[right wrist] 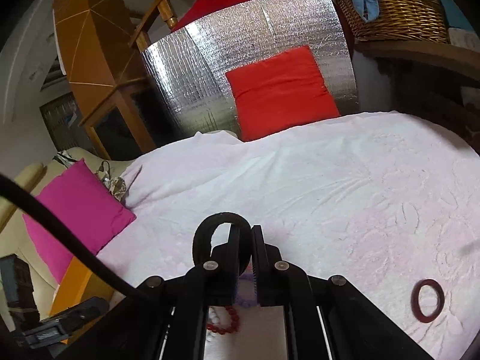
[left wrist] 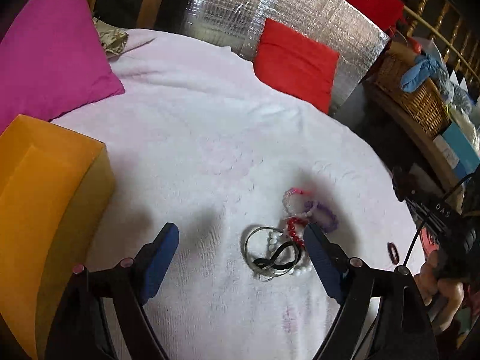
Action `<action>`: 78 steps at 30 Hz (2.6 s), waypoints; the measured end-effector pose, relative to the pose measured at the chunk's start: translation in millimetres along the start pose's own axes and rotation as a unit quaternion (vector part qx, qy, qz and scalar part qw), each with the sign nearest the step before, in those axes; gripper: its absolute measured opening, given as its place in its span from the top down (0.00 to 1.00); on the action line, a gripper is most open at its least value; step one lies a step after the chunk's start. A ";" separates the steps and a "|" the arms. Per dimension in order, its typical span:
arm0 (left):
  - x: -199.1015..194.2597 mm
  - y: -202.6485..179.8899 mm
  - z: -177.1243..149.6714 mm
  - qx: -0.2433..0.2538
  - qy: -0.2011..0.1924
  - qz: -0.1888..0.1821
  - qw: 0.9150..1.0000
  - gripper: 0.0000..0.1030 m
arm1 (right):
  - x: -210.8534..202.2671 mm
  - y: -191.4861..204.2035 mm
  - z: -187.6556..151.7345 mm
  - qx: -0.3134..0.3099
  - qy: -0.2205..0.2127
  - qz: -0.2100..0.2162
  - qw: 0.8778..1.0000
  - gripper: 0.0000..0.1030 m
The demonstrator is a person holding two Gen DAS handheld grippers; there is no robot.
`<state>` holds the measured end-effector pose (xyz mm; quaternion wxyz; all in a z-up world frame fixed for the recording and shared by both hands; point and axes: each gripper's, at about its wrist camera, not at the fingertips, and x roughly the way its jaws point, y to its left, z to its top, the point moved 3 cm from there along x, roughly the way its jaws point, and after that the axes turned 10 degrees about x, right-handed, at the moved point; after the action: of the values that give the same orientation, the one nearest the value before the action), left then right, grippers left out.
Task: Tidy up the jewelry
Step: 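Lift the silver bangle with the left tool while the right tool holds the black ring, then carry both items over the orange box and open both tools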
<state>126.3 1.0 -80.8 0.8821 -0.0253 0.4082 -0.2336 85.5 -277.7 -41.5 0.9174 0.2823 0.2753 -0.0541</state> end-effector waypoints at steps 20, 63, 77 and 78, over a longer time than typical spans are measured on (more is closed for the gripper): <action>70.0 -69.4 -29.8 0.168 0.102 0.072 0.978 0.17 | 17.7 -49.2 -6.0 0.003 0.027 -0.036 0.999 0.92; -76.0 -48.1 8.6 0.154 -0.114 -0.015 0.981 0.40 | 17.1 32.7 -30.6 -0.042 0.037 0.039 0.998 0.92; -126.1 -50.2 10.8 0.163 -0.163 -0.010 0.973 0.40 | 9.5 50.2 -36.4 -0.069 0.037 0.048 0.996 0.92; -131.6 -48.5 10.4 0.160 -0.166 -0.006 0.973 0.40 | 9.0 54.9 -36.9 -0.068 0.039 0.055 0.995 0.92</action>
<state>41.5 13.2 30.7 0.9289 0.0749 0.2132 -0.2934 89.6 -211.2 -45.0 0.9245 0.2364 0.2979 0.0267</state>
